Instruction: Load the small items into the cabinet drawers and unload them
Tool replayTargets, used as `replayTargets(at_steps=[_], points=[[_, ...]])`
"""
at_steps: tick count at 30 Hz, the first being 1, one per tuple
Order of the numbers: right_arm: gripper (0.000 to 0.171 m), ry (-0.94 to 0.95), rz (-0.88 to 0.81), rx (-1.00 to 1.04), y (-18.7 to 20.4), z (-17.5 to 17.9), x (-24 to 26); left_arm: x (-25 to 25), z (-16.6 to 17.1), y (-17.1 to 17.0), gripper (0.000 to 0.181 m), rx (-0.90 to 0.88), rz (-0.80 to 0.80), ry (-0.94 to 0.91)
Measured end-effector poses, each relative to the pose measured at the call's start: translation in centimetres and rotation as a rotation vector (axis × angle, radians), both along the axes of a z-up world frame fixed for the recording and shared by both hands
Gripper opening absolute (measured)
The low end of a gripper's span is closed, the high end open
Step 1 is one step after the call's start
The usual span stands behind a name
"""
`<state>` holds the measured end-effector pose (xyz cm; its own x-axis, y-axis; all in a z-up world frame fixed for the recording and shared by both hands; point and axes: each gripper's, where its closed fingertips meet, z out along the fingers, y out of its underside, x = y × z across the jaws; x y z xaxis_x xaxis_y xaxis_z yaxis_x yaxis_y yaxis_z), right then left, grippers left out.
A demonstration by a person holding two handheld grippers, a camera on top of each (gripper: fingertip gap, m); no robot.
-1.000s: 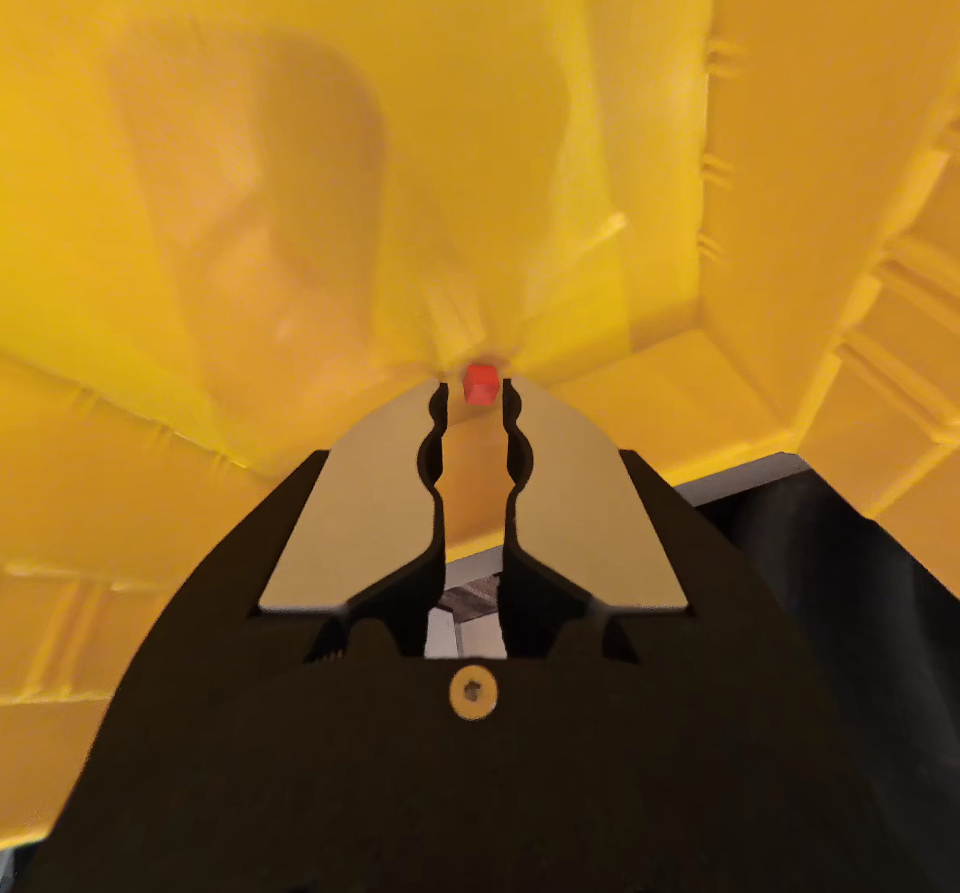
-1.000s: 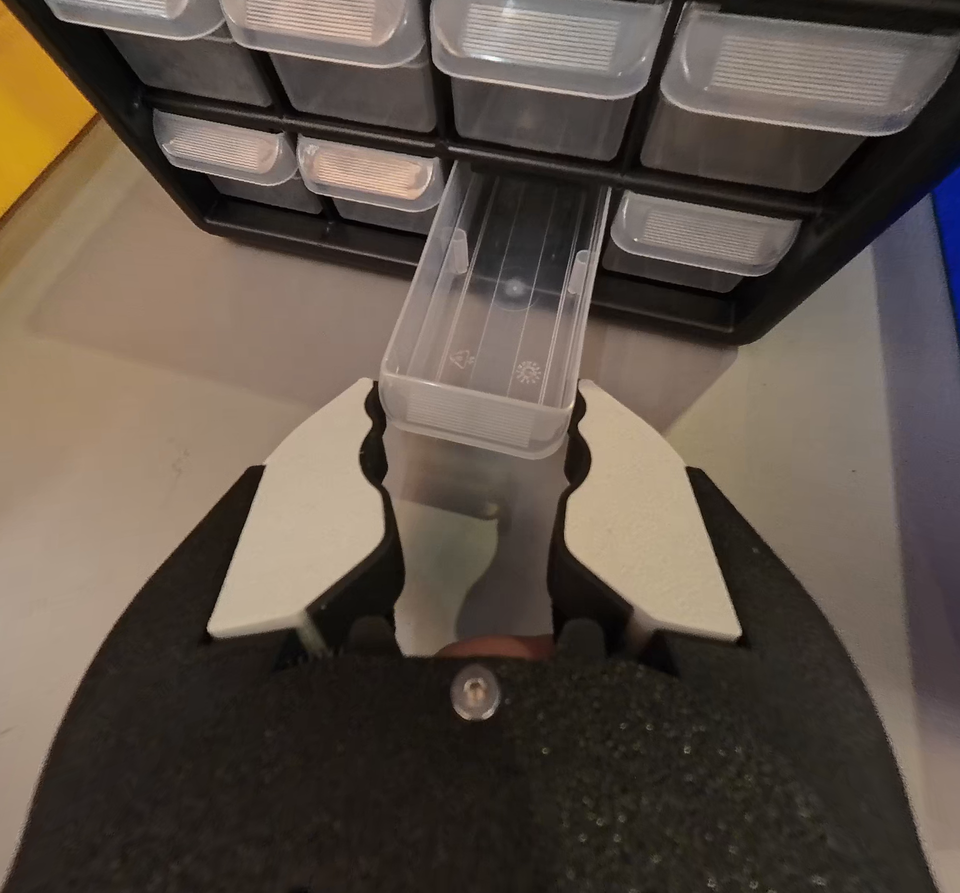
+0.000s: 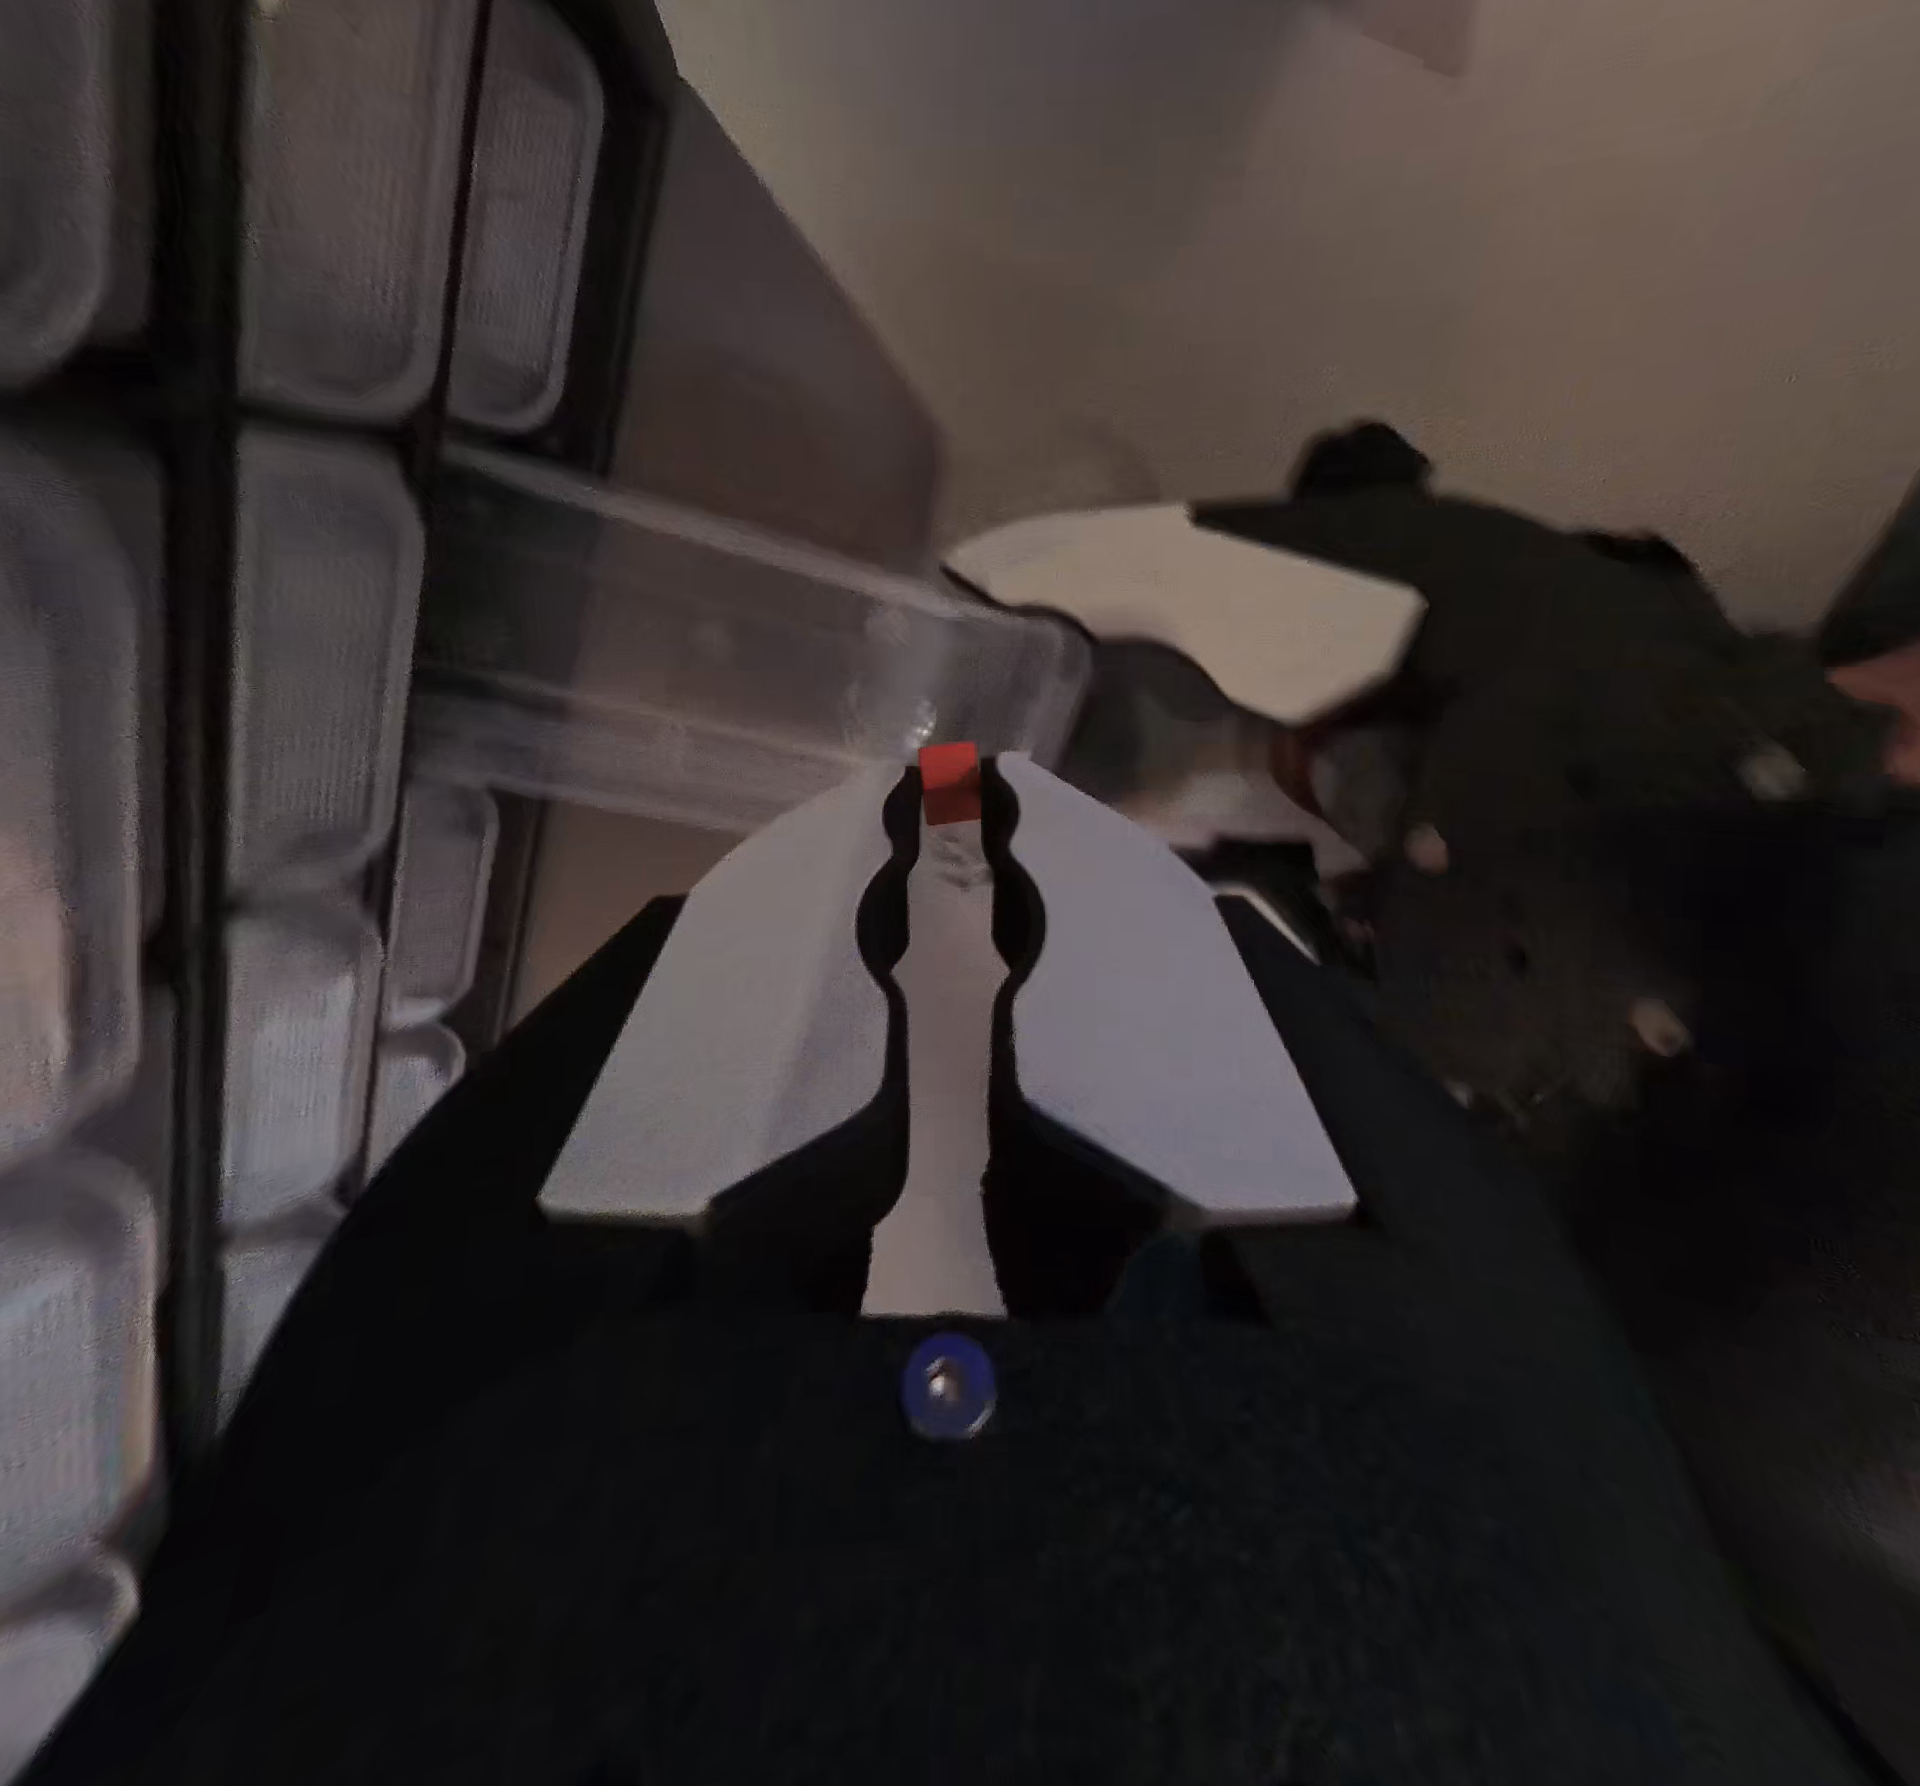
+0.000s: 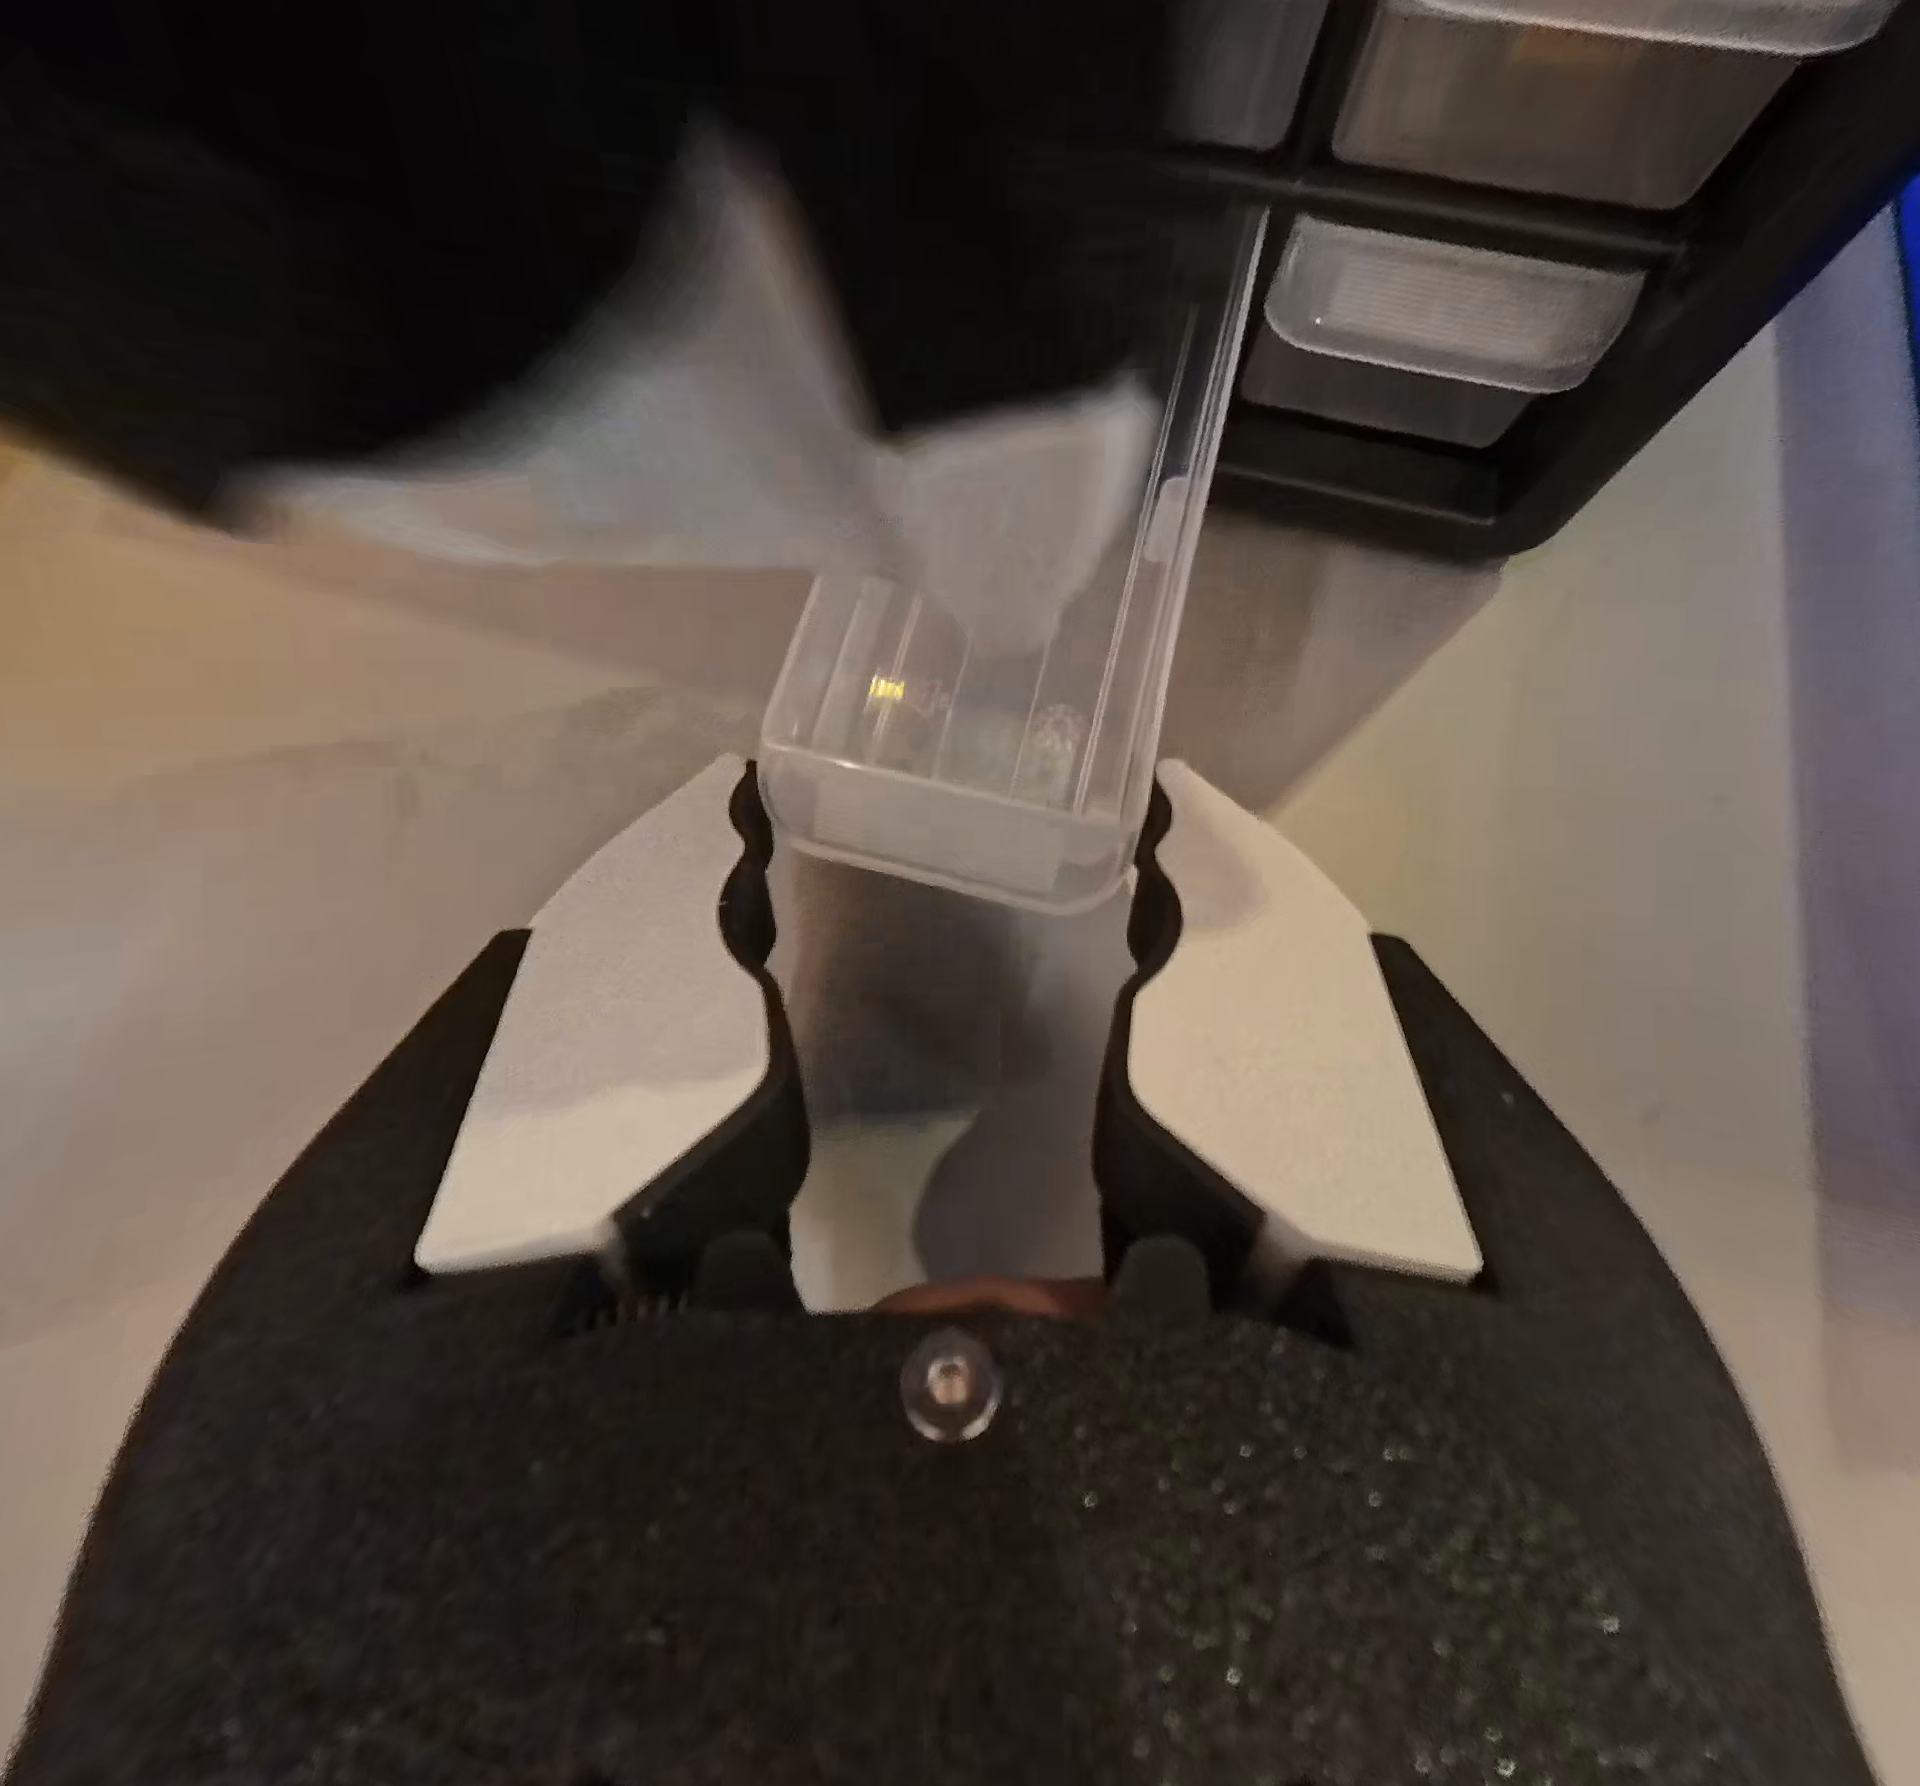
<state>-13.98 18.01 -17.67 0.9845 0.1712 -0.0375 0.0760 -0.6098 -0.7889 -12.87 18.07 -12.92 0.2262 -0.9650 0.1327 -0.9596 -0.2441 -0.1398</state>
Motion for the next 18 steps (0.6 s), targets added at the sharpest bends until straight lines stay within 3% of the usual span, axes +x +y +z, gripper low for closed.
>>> replayTargets(at_steps=[10, 18], points=[[0.067, 0.012, 0.005, -0.011, -1.0, -0.2, -0.1, -0.3, -4.7, 1.4, 0.011, 0.035, -0.009, 0.296], [0.066, 0.009, 0.008, -0.035, -1.5, -0.5, 0.0, -0.2, -5.5, 1.2, 0.01, 0.049, -0.041, 0.346]])
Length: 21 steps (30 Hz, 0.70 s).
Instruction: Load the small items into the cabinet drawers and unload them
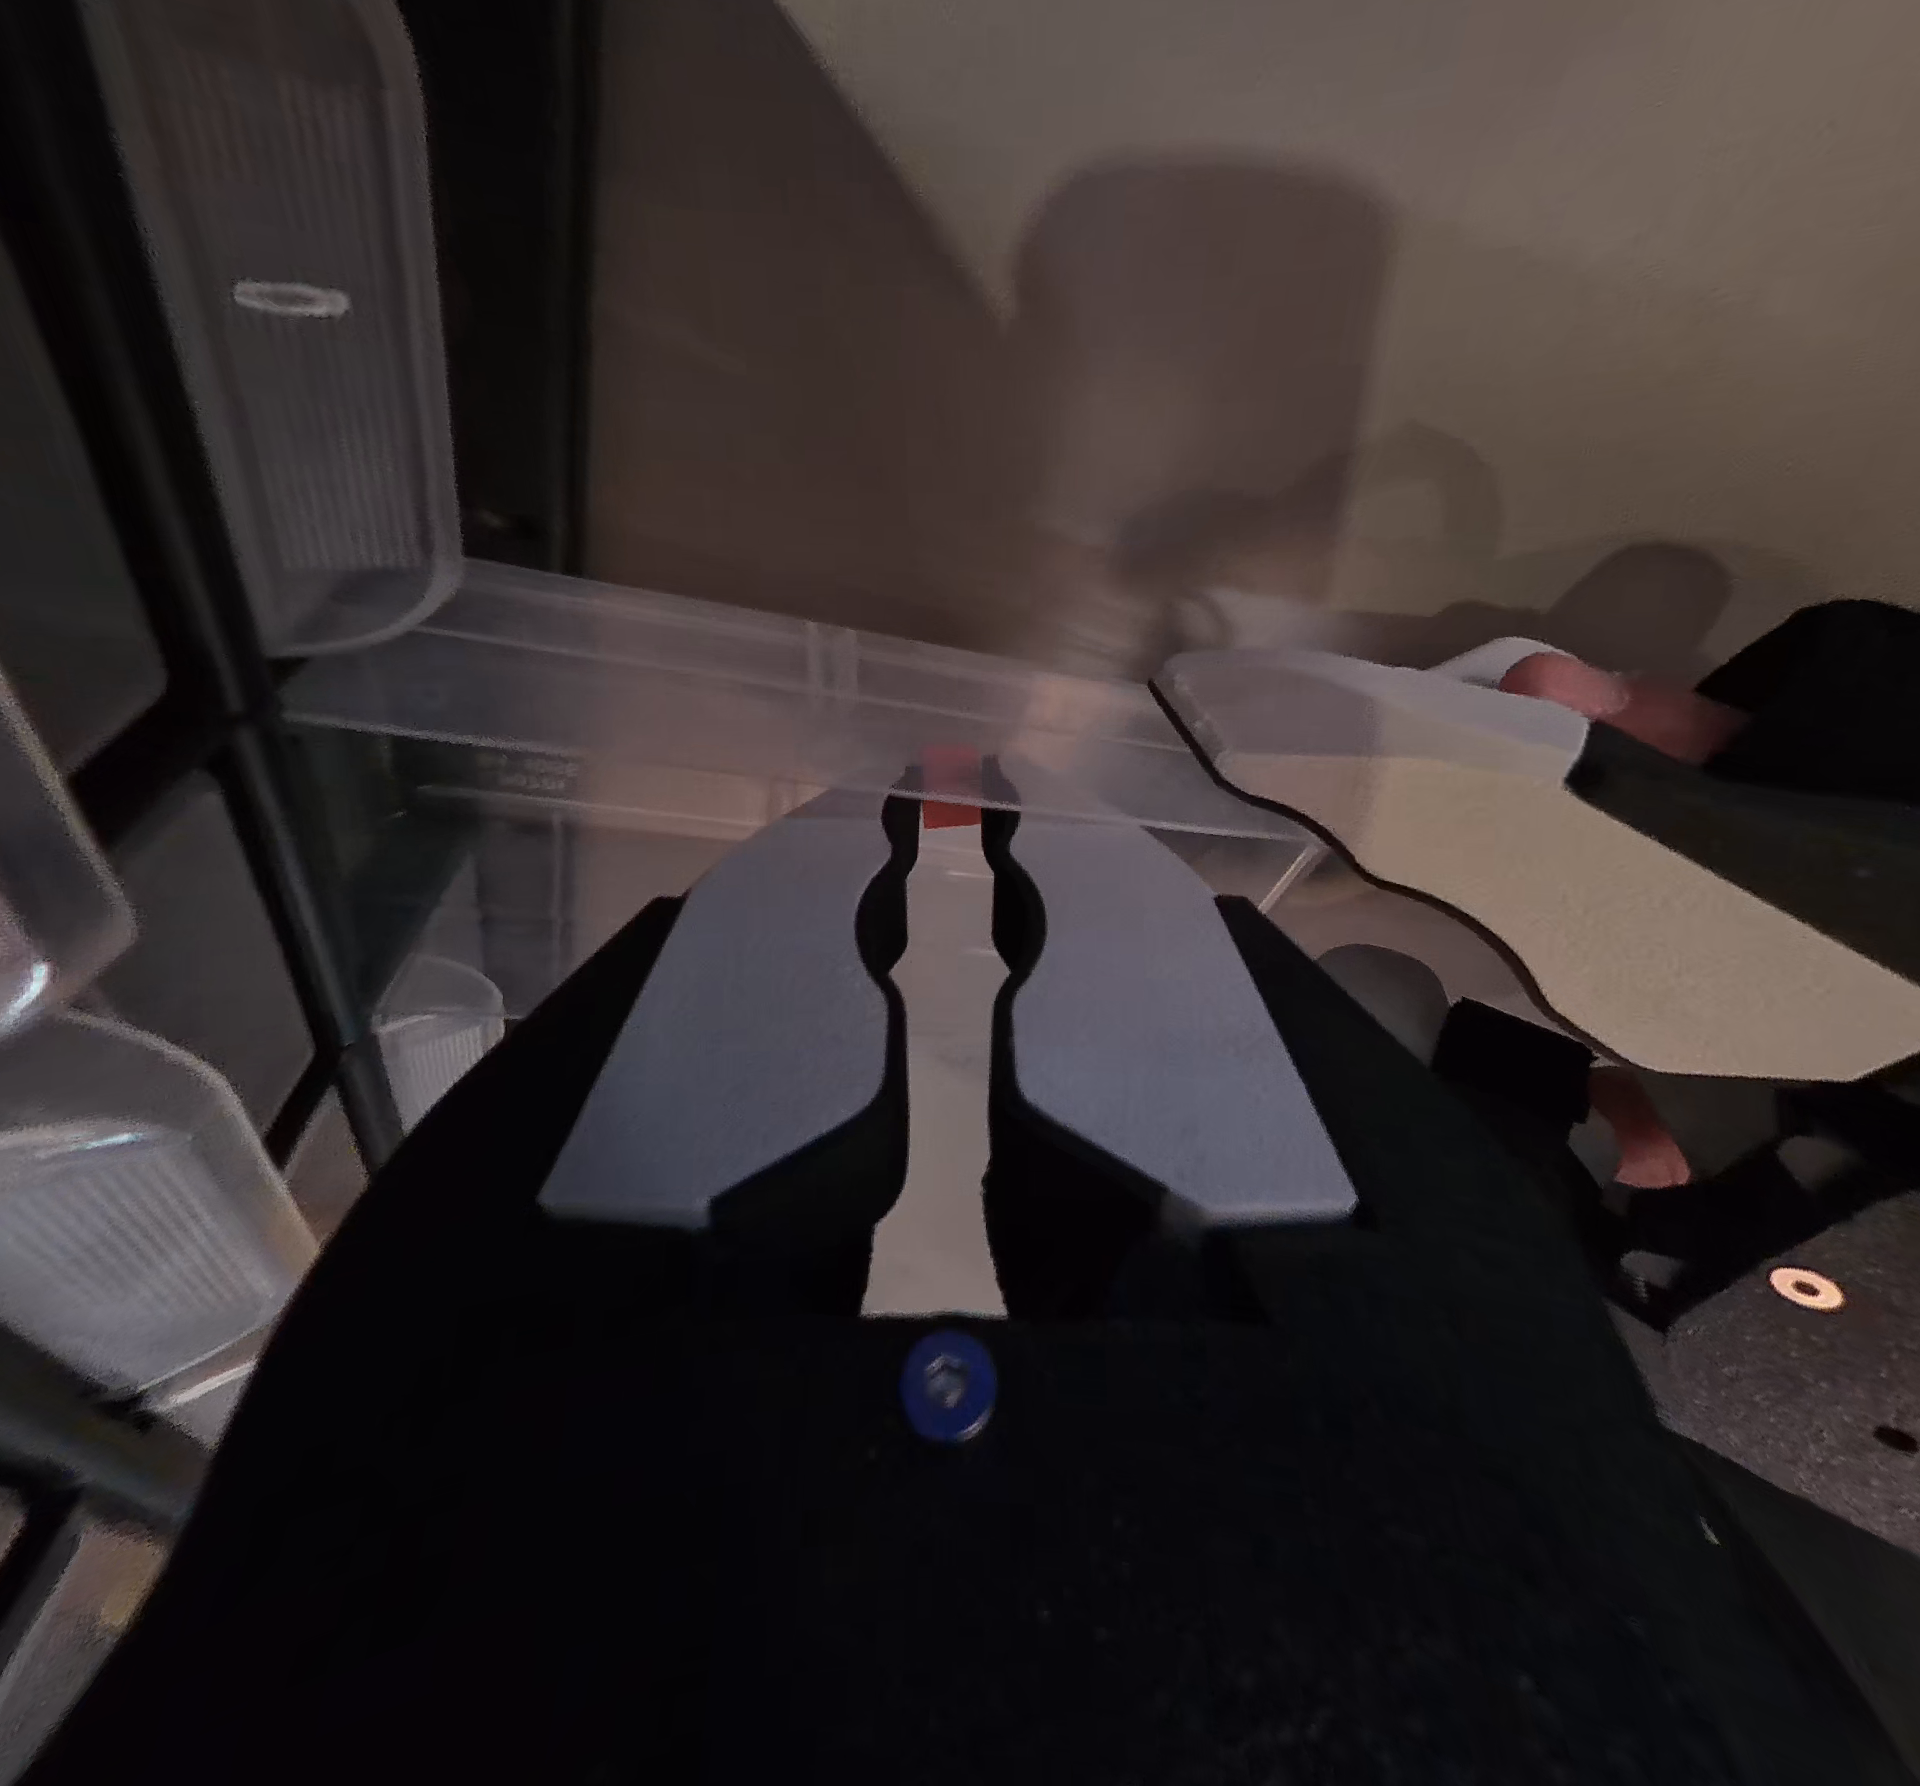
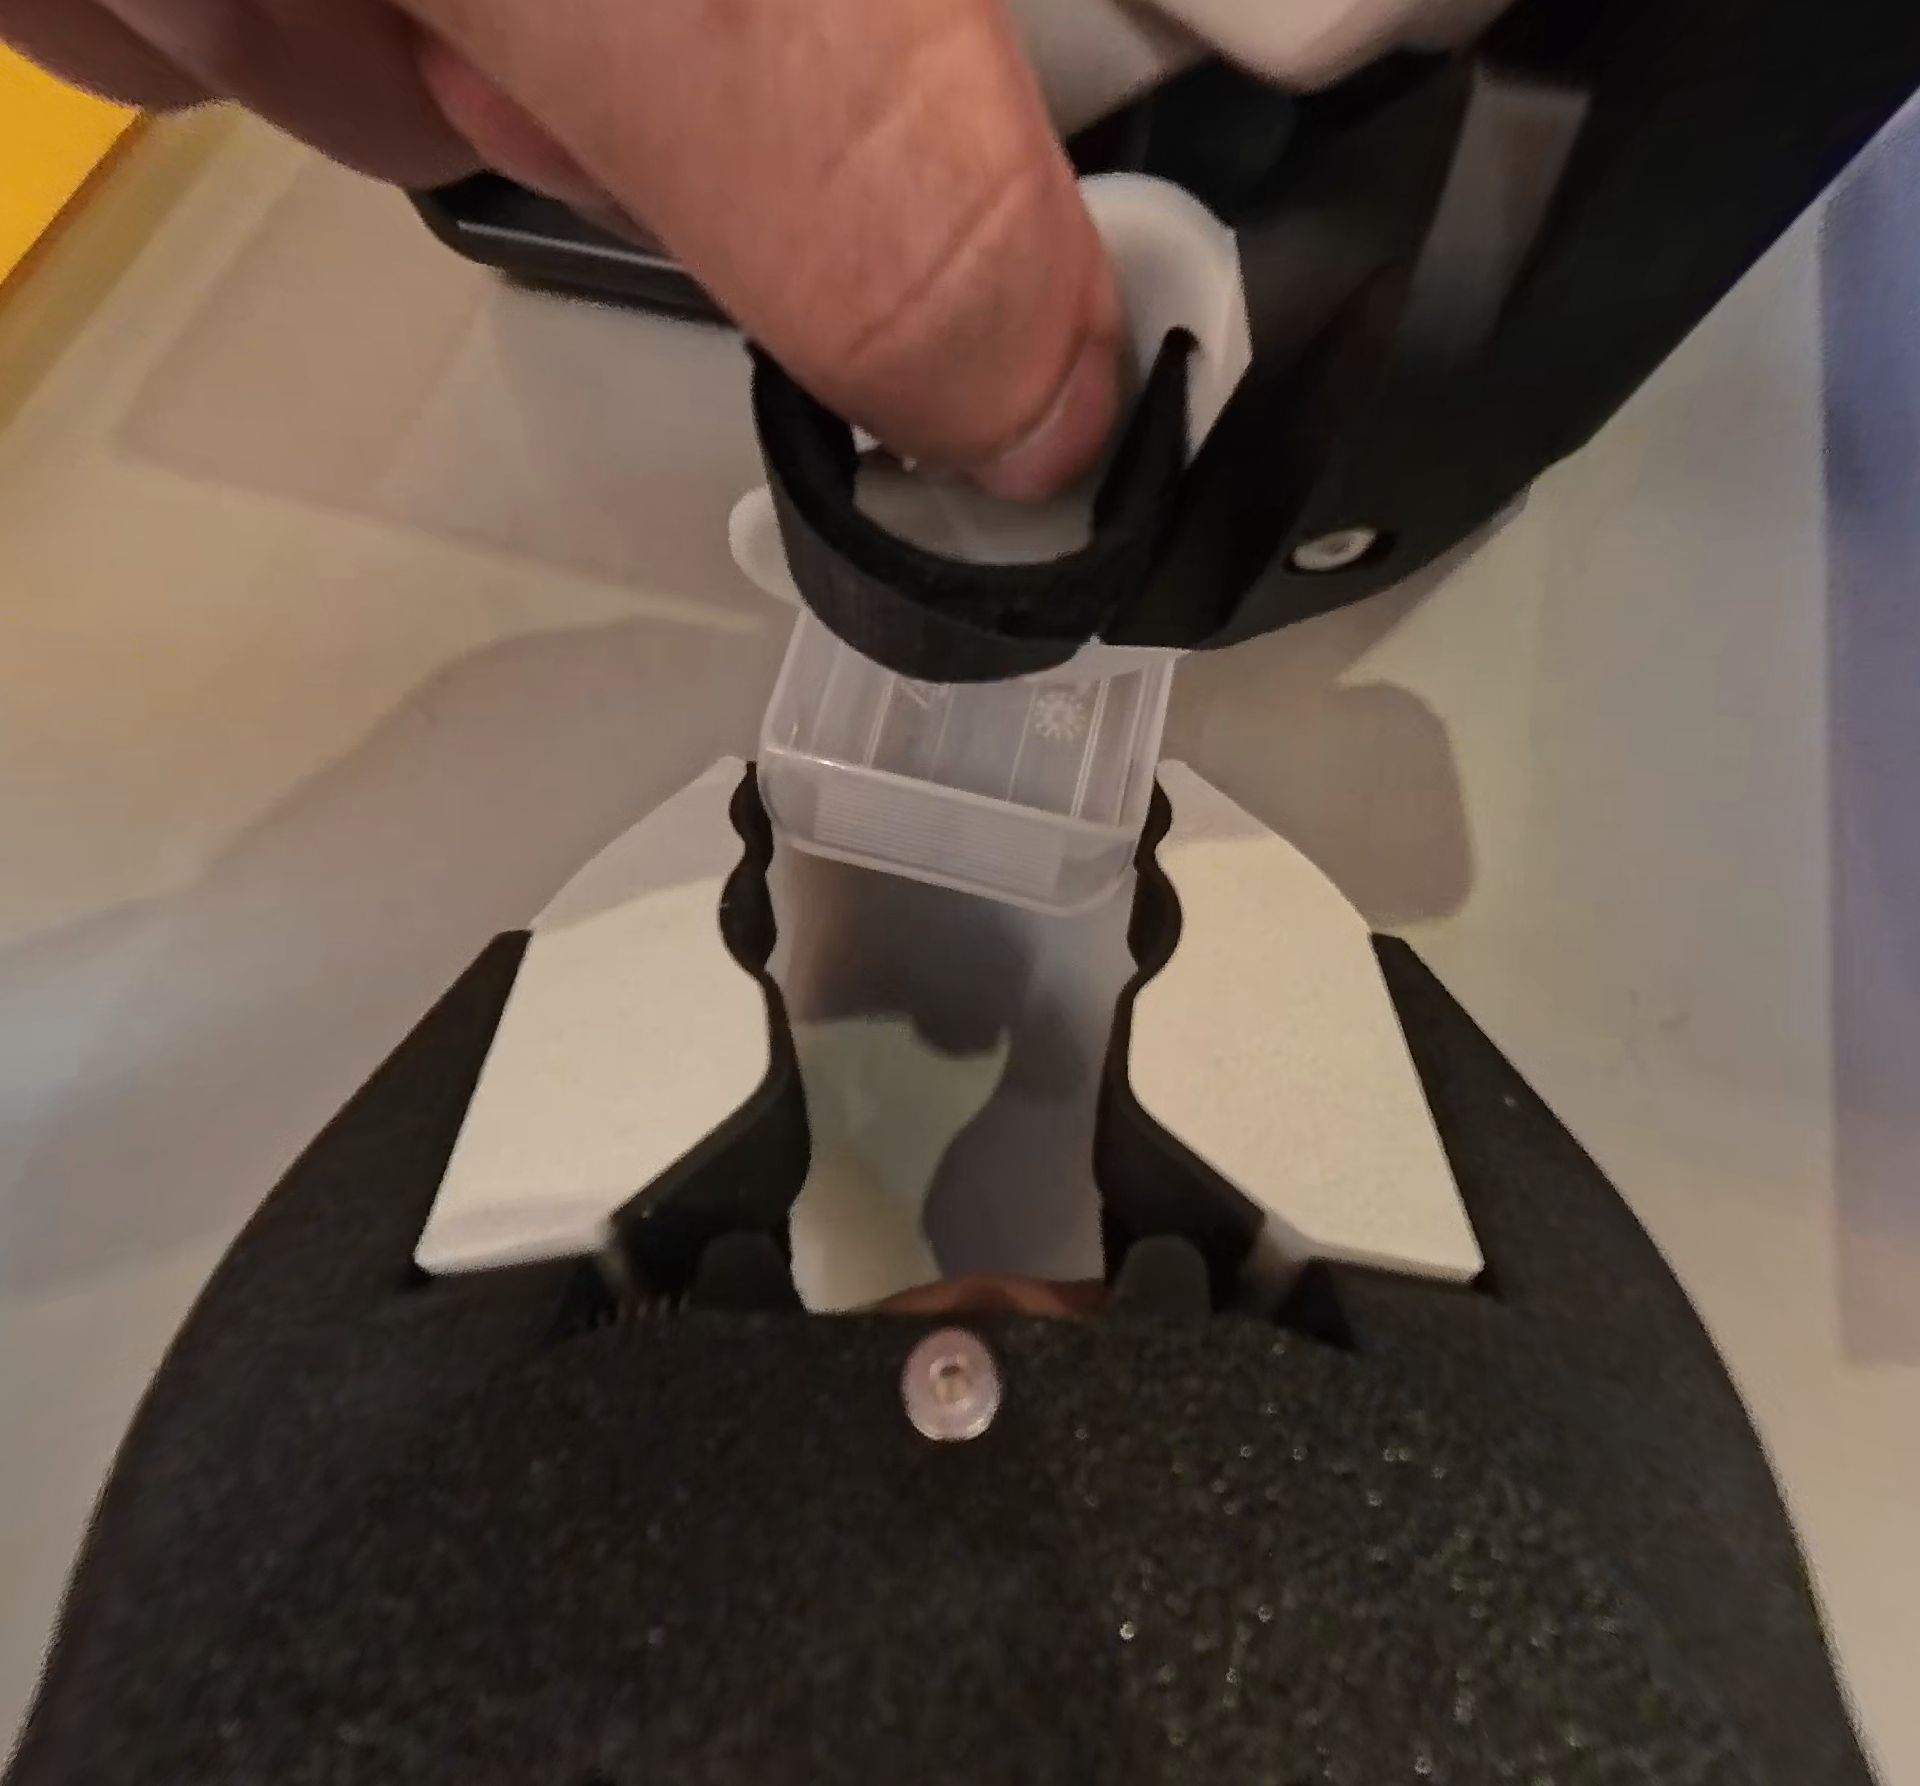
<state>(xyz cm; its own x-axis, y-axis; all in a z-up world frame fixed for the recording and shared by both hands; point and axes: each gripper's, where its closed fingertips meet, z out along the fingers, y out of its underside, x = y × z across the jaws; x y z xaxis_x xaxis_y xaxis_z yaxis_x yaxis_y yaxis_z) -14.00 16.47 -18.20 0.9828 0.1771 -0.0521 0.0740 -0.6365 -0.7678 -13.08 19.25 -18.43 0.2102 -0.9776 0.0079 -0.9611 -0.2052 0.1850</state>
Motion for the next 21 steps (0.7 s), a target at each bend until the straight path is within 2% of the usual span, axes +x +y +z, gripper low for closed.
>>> replayTargets(at_steps=[3, 5, 9, 12, 16, 18, 21], points=[[0.066, -0.007, 0.0, -0.001, 0.0, 0.0, 0.0, 0.0, 0.0, 0.3, 0.013, 0.033, -0.013, 0.01], [0.066, -0.015, 0.001, 0.0, 0.0, 0.0, 0.0, -0.2, 0.5, 0.6, 0.034, 0.069, -0.006, -0.005], [0.066, -0.026, 0.002, 0.0, 0.0, -0.1, -0.1, -0.4, 3.9, -0.5, 0.038, 0.051, 0.045, -0.166], [0.067, -0.018, 0.003, 0.007, 0.2, 0.1, 0.0, -2.1, 8.1, -1.6, 0.037, 0.054, 0.147, -0.39], [0.067, -0.025, 0.012, 0.019, 1.5, 0.3, 0.3, -6.6, 12.1, -3.2, 0.036, 0.147, 0.355, -0.82], [0.067, -0.024, 0.01, 0.036, 2.7, 0.6, 0.3, -9.2, 12.0, -4.0, 0.033, 0.185, 0.525, -1.026], [0.067, -0.05, 0.012, 0.057, 4.9, 1.1, 0.4, -12.2, 9.2, -7.1, 0.033, 0.136, 0.722, -1.218]])
